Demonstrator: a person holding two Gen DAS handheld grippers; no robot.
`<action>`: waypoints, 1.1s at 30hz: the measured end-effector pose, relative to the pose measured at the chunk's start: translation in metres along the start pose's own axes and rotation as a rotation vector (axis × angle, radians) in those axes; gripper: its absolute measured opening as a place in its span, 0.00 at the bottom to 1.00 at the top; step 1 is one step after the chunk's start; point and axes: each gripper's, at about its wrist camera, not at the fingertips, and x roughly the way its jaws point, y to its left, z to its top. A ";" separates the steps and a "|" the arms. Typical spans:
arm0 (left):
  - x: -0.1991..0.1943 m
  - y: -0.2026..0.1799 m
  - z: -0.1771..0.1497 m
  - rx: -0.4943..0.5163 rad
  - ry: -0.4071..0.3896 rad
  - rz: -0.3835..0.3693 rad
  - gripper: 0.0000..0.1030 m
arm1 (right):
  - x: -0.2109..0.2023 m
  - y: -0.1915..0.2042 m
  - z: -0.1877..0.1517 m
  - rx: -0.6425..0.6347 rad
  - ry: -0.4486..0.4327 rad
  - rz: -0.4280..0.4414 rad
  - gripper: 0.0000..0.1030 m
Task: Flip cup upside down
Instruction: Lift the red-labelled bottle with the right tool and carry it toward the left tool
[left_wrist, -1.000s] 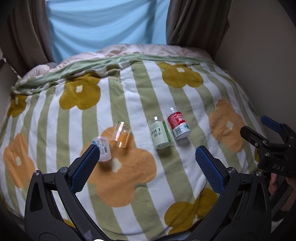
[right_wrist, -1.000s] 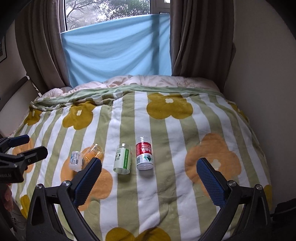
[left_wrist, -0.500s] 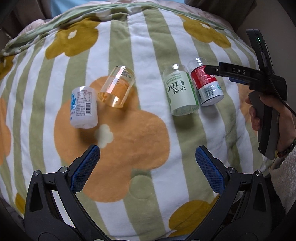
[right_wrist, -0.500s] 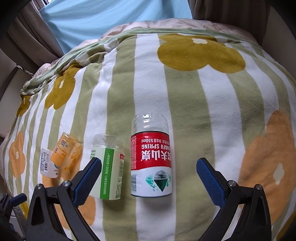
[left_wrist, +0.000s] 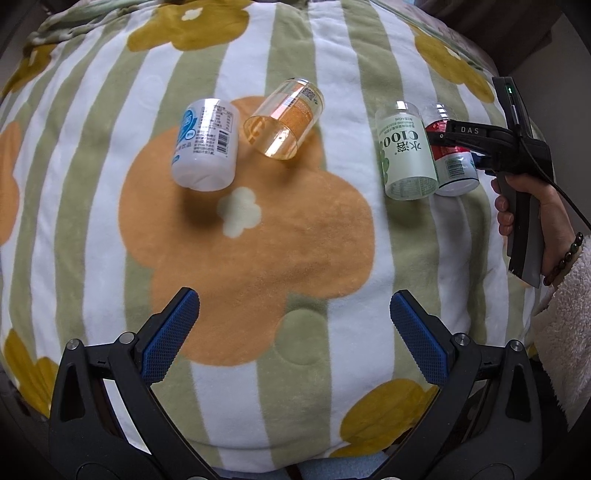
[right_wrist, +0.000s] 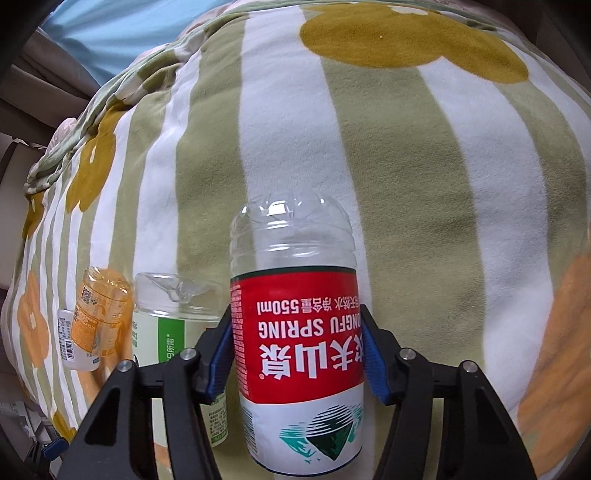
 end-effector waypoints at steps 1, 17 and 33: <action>-0.001 0.003 -0.001 -0.005 -0.003 0.001 1.00 | 0.000 -0.001 -0.001 0.005 -0.003 0.000 0.54; -0.022 0.026 -0.020 0.026 -0.018 -0.010 1.00 | -0.078 0.036 -0.059 -0.073 -0.099 -0.109 0.54; -0.044 0.113 -0.052 -0.045 -0.023 0.030 1.00 | -0.065 0.162 -0.183 -0.134 0.044 0.074 0.54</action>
